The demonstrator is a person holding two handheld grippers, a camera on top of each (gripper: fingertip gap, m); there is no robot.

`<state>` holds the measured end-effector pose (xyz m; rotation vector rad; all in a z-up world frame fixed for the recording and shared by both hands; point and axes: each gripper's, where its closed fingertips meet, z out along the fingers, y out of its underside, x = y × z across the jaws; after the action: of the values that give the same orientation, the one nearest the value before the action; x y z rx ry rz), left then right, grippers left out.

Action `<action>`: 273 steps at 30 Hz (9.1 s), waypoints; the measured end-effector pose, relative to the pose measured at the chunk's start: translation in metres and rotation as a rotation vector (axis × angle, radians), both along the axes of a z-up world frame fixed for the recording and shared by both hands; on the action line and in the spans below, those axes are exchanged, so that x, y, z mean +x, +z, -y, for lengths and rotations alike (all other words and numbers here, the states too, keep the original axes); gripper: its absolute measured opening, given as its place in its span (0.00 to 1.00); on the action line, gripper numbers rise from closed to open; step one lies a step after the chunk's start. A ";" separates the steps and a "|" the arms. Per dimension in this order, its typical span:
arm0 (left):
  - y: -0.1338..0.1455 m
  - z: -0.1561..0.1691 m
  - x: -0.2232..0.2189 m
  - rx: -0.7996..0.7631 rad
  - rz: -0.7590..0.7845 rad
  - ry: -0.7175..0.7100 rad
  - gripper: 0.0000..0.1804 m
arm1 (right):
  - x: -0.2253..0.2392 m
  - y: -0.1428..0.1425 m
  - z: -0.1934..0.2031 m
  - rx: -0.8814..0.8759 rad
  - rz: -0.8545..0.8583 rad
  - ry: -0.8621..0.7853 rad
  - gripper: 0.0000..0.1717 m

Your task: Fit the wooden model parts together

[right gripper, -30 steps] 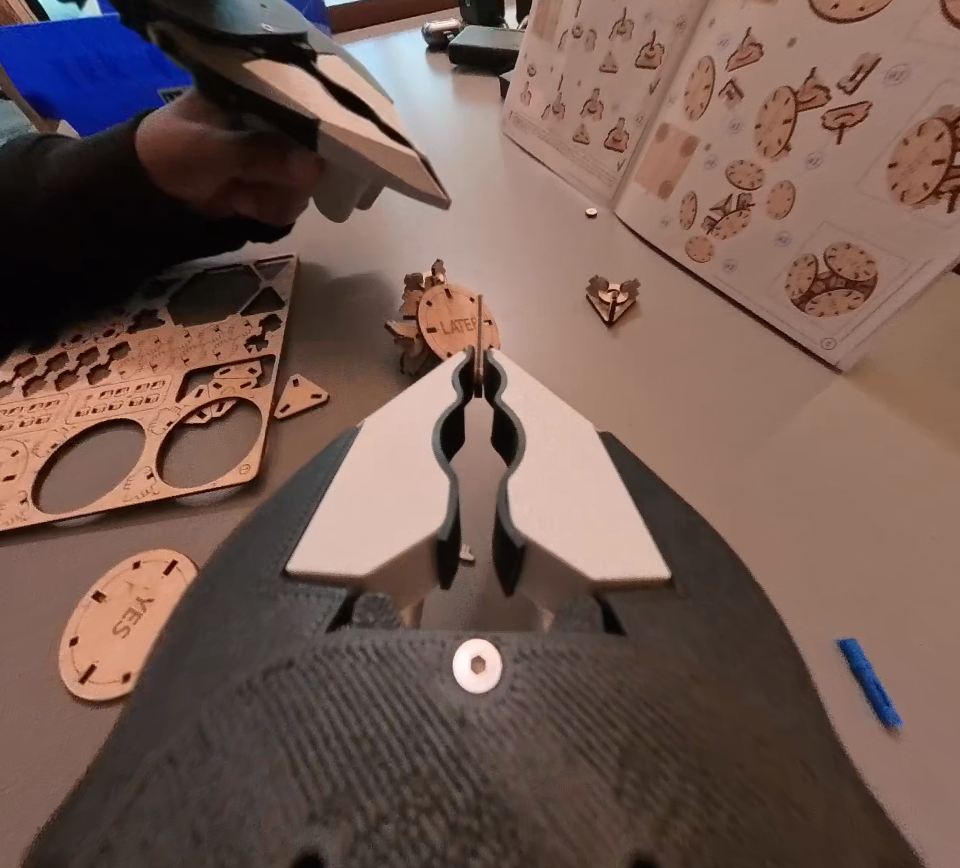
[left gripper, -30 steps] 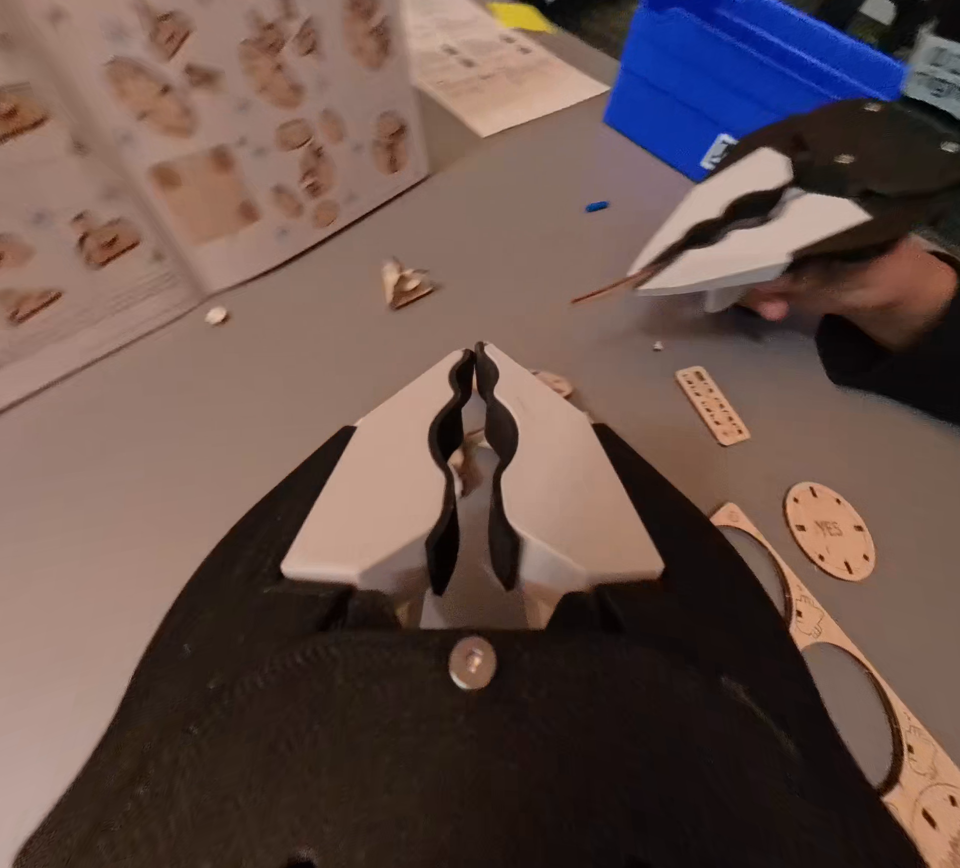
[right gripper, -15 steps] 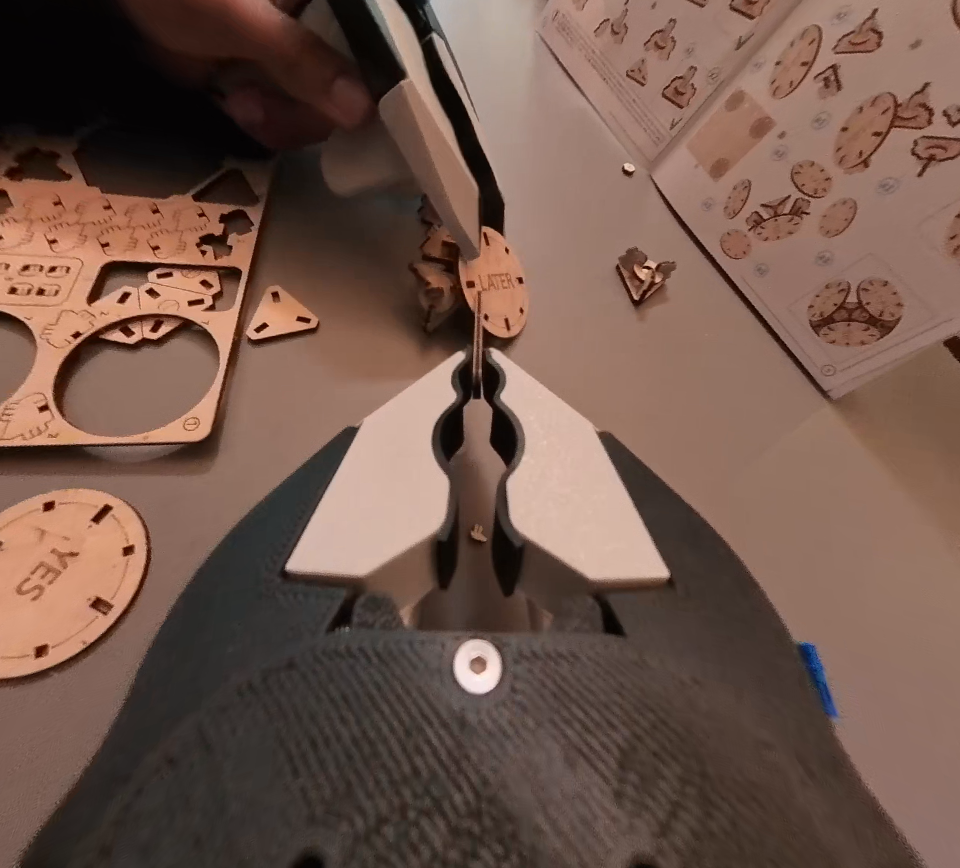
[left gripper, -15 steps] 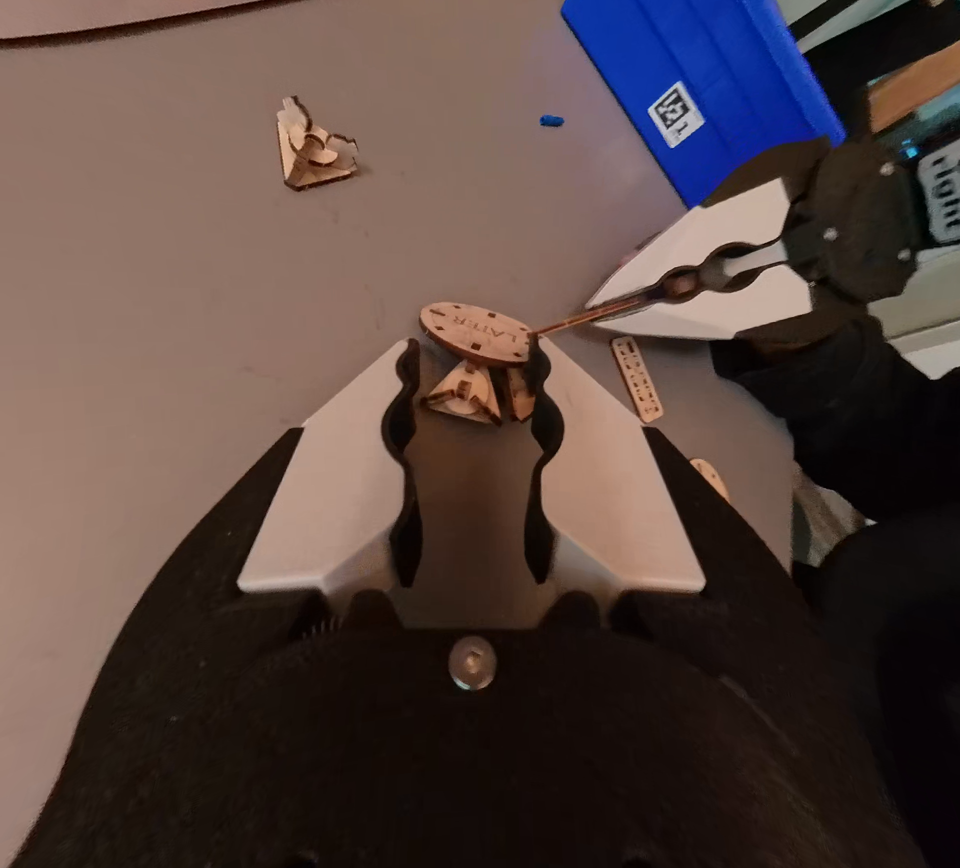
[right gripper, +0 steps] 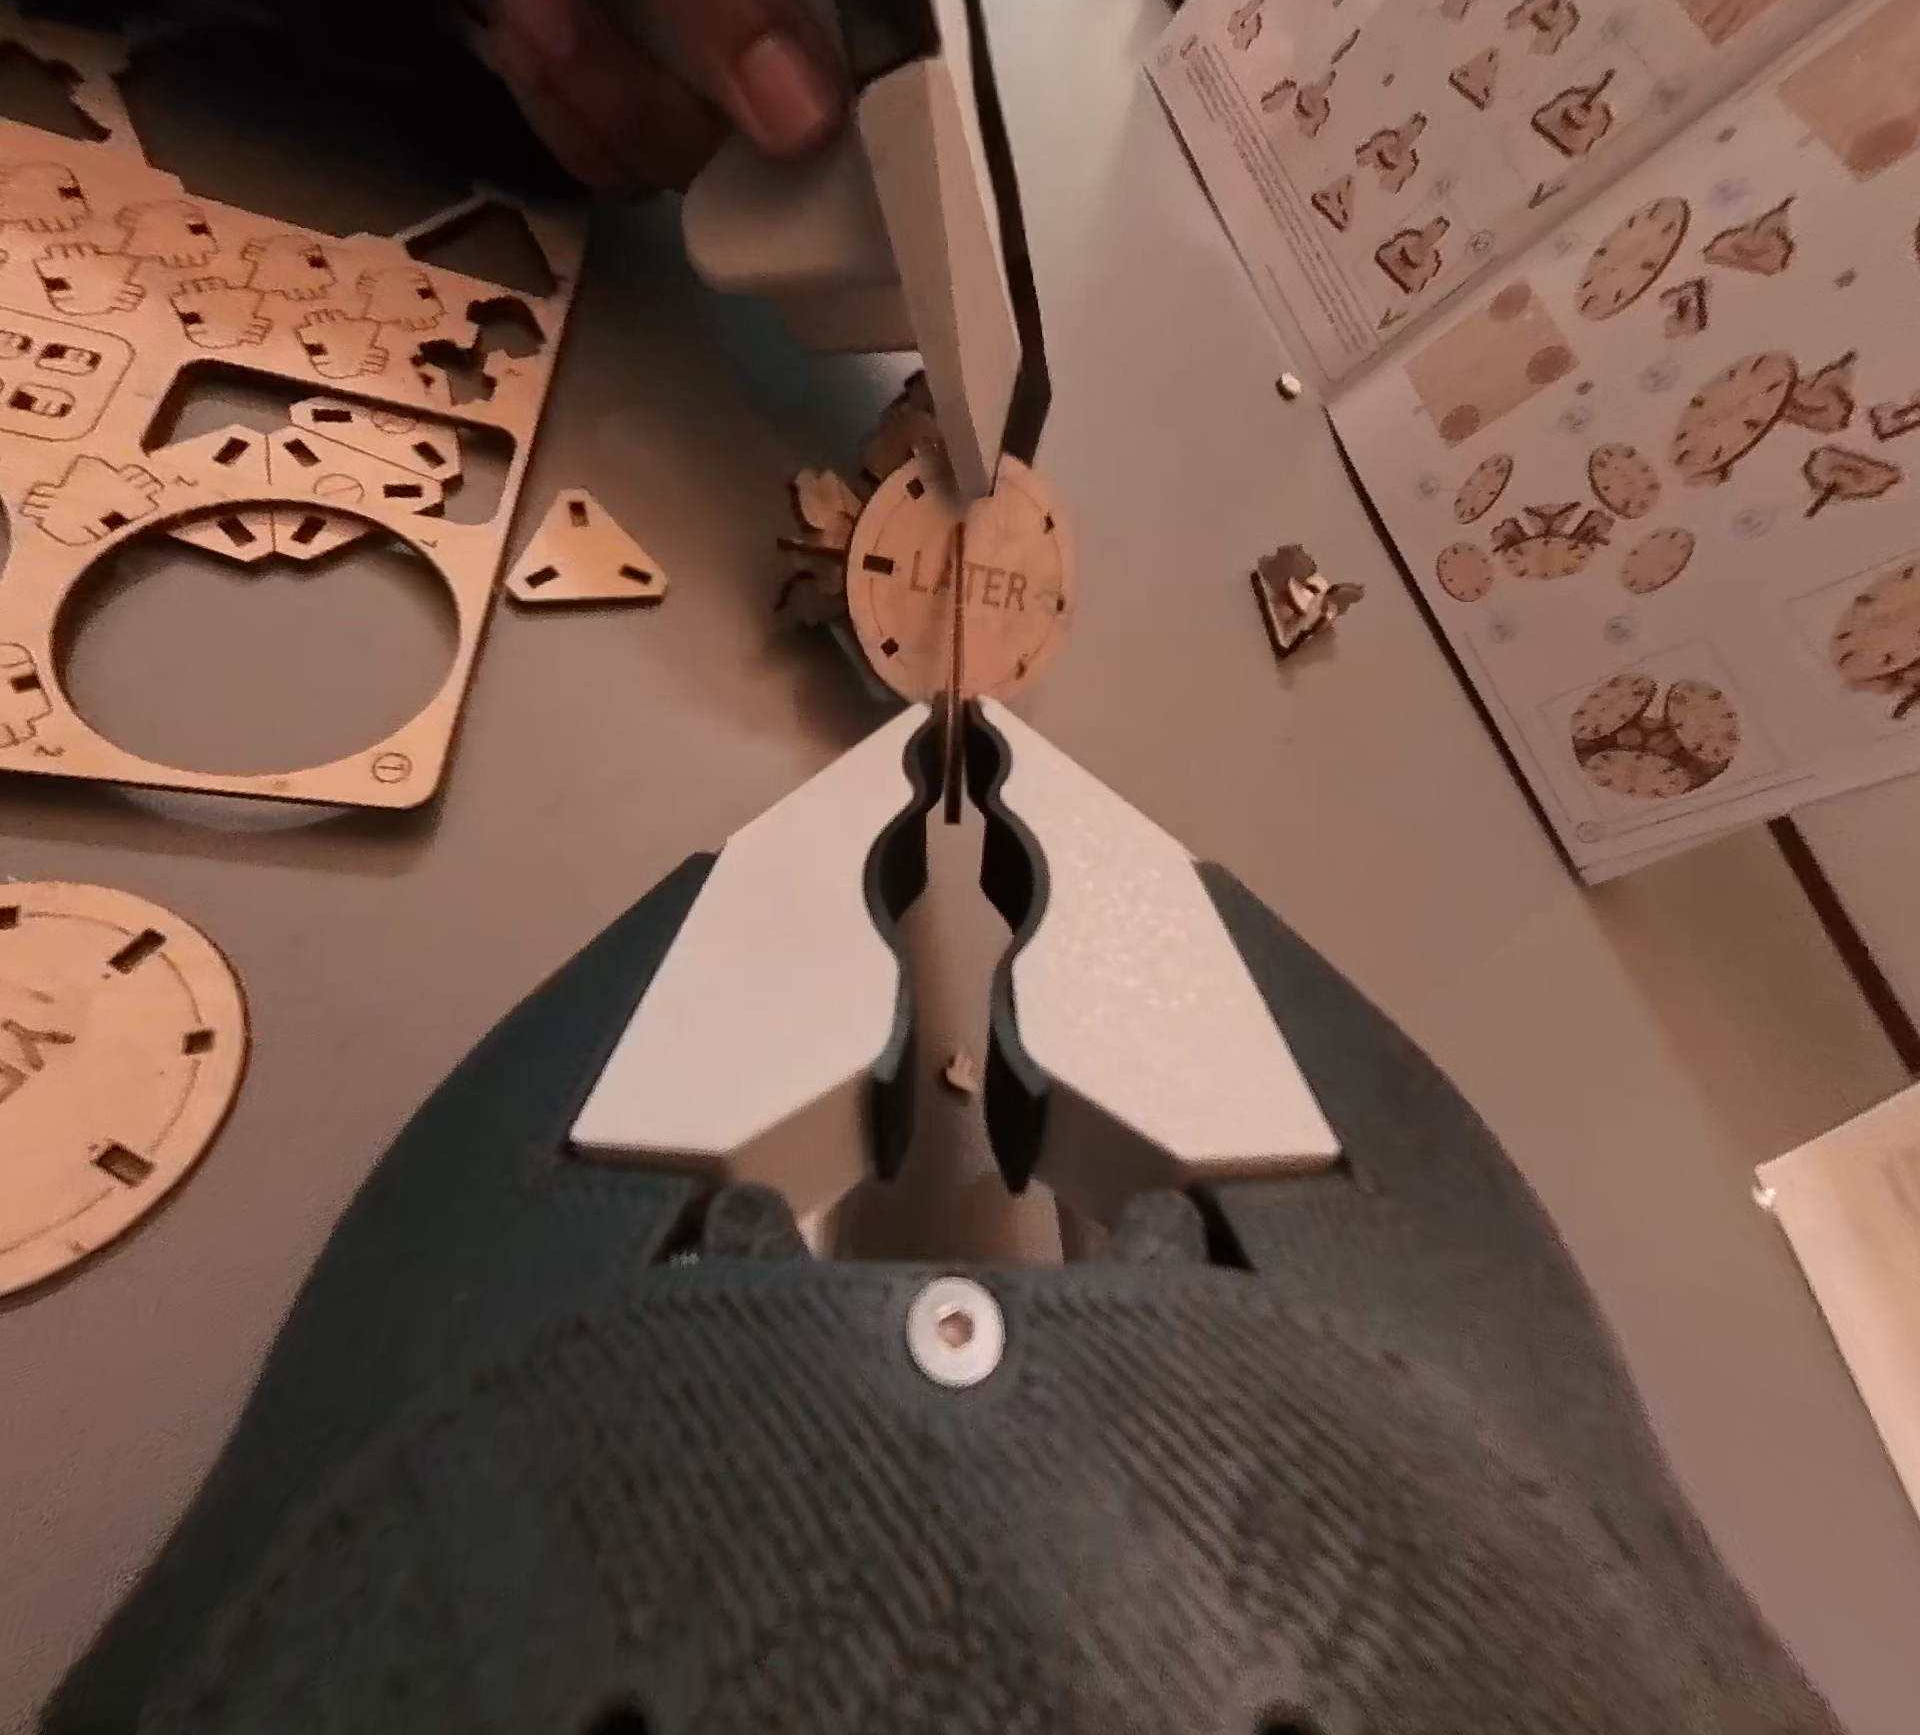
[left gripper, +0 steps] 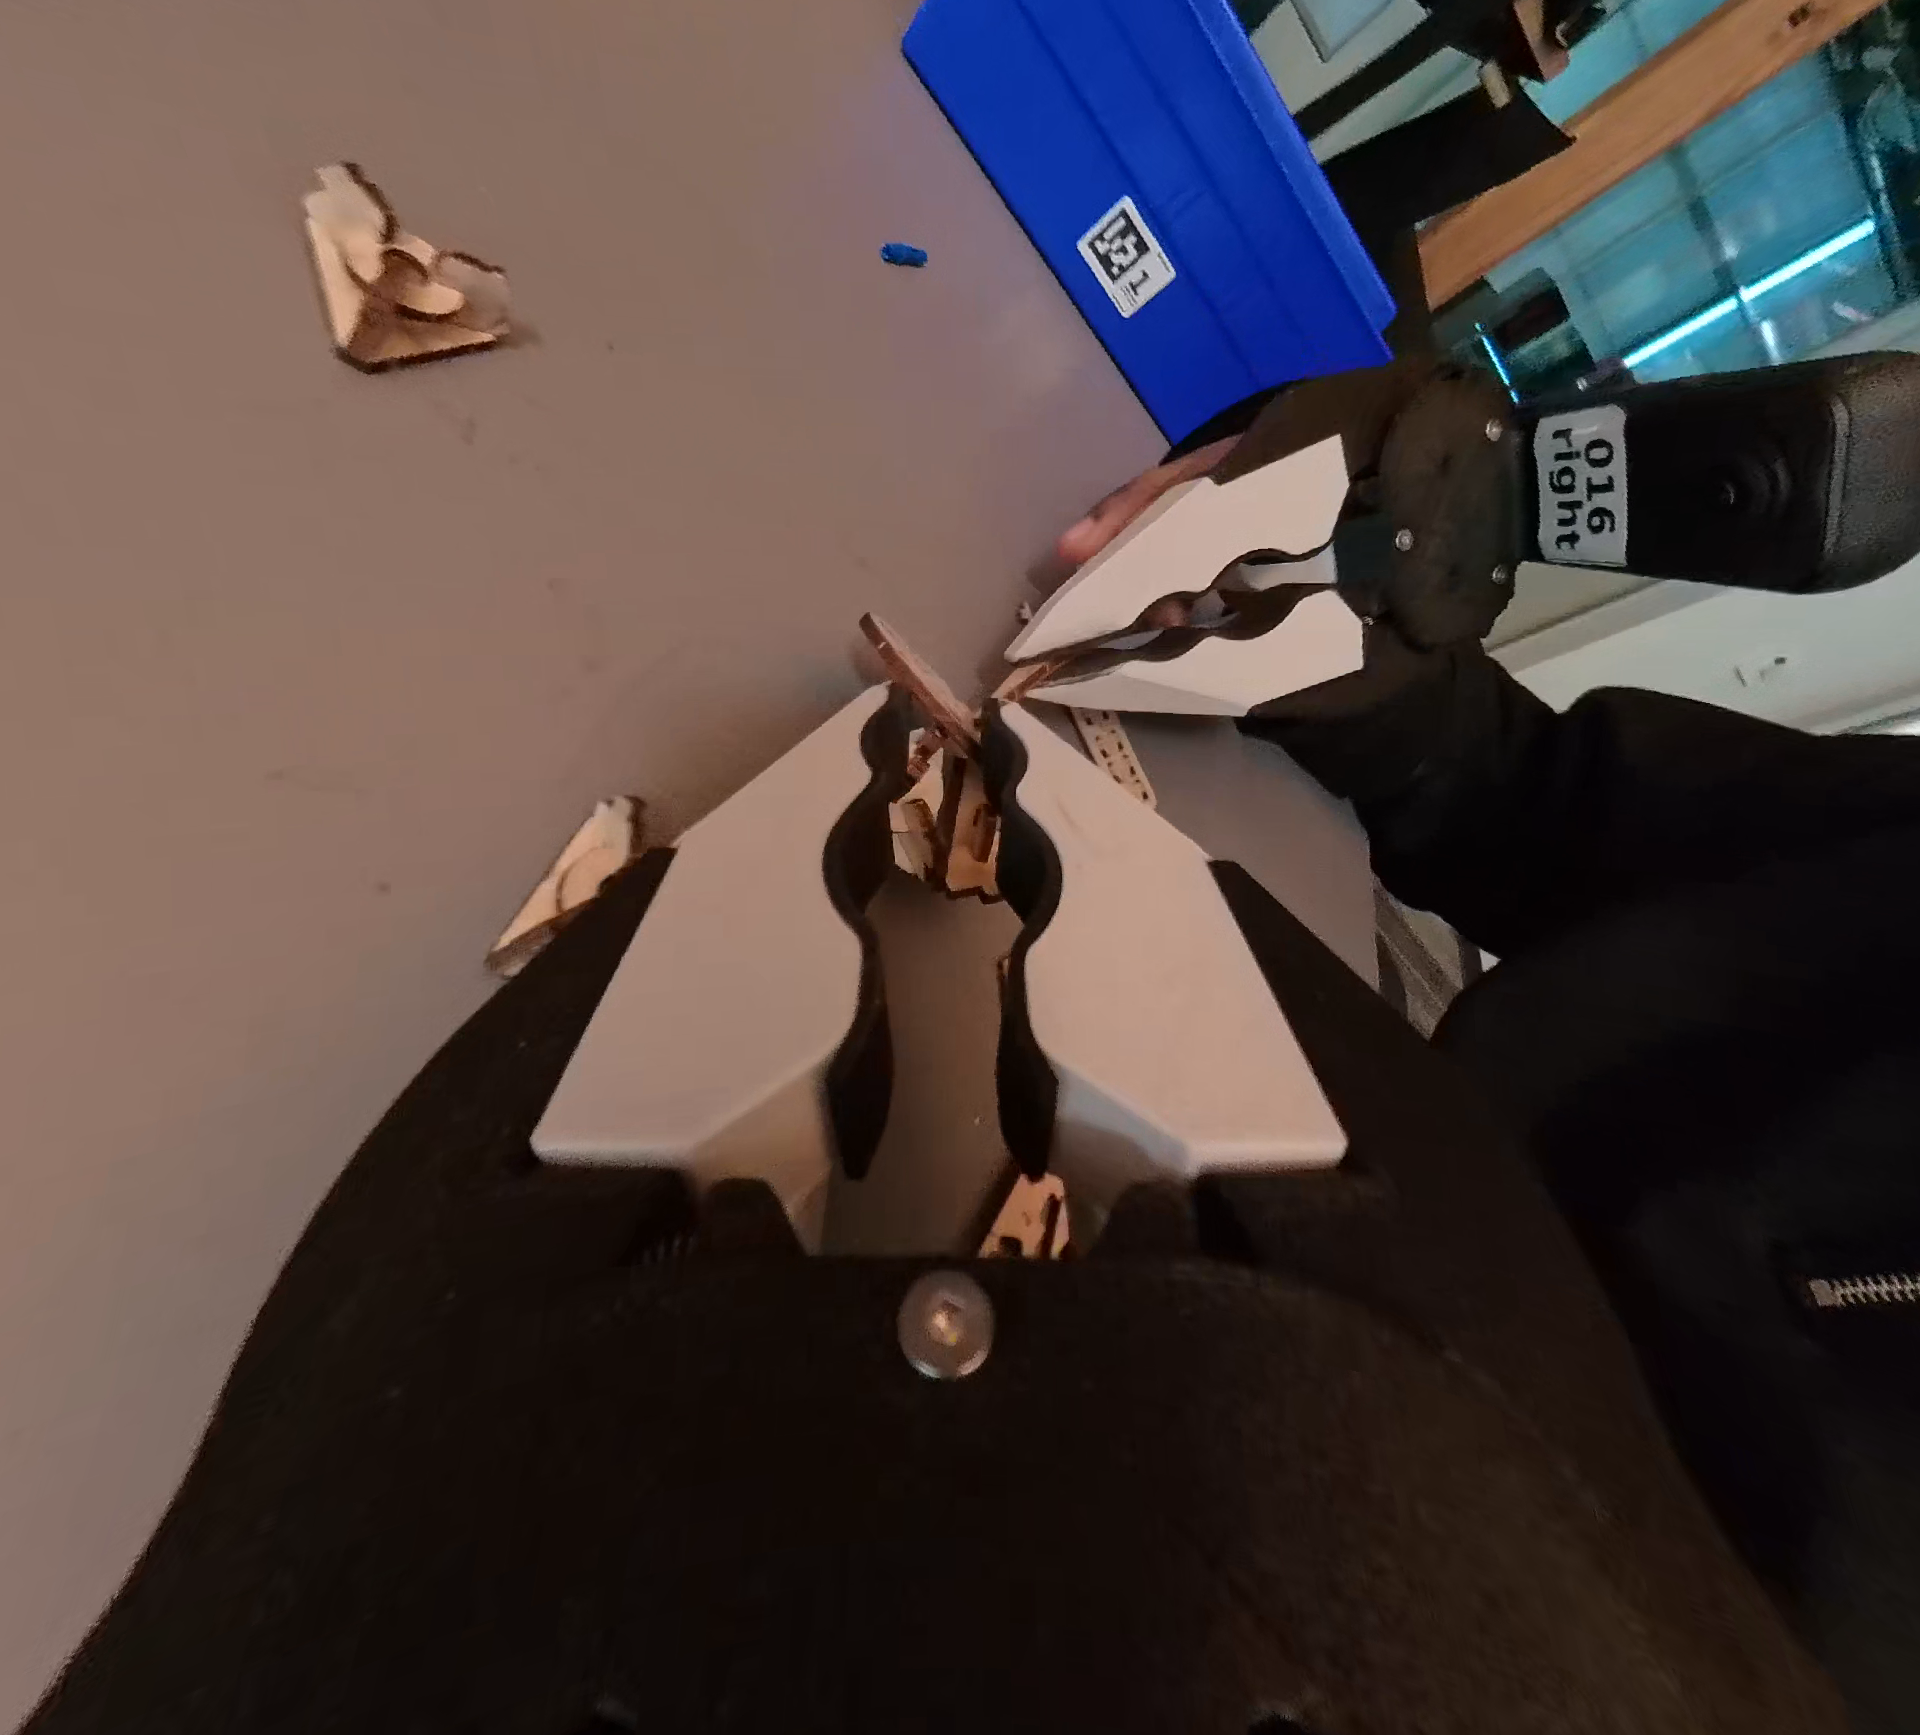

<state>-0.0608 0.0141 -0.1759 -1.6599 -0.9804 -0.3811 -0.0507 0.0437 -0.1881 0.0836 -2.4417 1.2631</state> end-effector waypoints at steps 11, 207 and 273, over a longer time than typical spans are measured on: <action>0.003 0.001 -0.006 -0.040 -0.063 0.054 0.16 | -0.001 0.007 0.002 -0.008 -0.082 -0.016 0.00; -0.022 -0.011 0.011 -0.381 -0.188 -0.009 0.01 | 0.011 -0.012 -0.007 0.245 -0.738 -0.015 0.06; -0.023 -0.013 -0.005 -0.464 -0.245 0.075 0.00 | -0.007 0.009 -0.012 -0.162 0.251 -0.282 0.06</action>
<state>-0.0658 0.0275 -0.1990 -2.0197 -0.9886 0.1130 -0.0572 0.0562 -0.1793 -0.4728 -2.4302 1.4032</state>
